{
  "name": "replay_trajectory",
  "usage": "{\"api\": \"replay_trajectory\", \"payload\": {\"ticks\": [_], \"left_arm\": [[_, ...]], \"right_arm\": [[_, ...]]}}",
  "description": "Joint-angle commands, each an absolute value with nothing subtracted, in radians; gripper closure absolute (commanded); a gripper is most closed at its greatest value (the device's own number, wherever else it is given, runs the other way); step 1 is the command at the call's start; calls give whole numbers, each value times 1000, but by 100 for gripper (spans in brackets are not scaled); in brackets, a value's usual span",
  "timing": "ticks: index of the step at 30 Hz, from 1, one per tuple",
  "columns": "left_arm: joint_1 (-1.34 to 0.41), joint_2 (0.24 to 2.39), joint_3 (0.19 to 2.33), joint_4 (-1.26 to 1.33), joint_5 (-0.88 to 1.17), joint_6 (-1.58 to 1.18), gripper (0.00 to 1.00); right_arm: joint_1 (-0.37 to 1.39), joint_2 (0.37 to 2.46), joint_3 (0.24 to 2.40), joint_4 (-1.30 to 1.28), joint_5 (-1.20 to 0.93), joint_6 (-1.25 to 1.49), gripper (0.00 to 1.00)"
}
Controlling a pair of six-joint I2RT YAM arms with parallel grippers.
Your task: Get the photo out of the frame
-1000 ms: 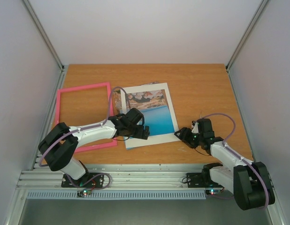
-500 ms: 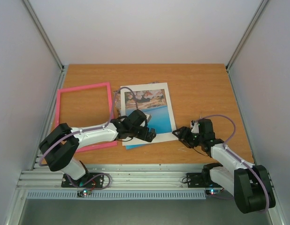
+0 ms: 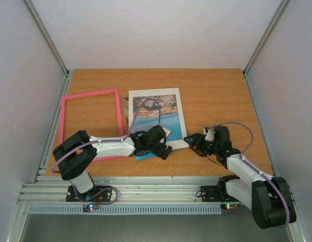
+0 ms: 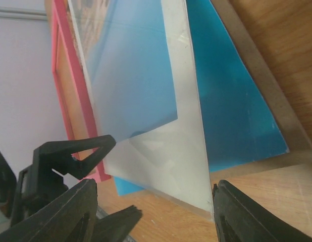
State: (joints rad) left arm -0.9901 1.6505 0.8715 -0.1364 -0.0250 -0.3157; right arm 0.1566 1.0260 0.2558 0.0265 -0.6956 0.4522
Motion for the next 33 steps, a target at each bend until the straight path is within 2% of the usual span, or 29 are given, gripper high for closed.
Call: {"api": "replay_trajectory", "payload": {"ticks": [1,11,26,33], "left_arm": [[-1017,1691,907,-34,-115,-248,1],[-1060,1722,918,60,-191,-219,1],[-1151,1806,957,100,-607,-113,0],[-1159,1822,947,131,-704,-77,1]], "right_arm": [[152,1006,297,52,-726,479,37],[152,996,331,25,-742,479,37],[152,983,356,14,-762,498,37],[152,980,360,14,-762,505,37]]}}
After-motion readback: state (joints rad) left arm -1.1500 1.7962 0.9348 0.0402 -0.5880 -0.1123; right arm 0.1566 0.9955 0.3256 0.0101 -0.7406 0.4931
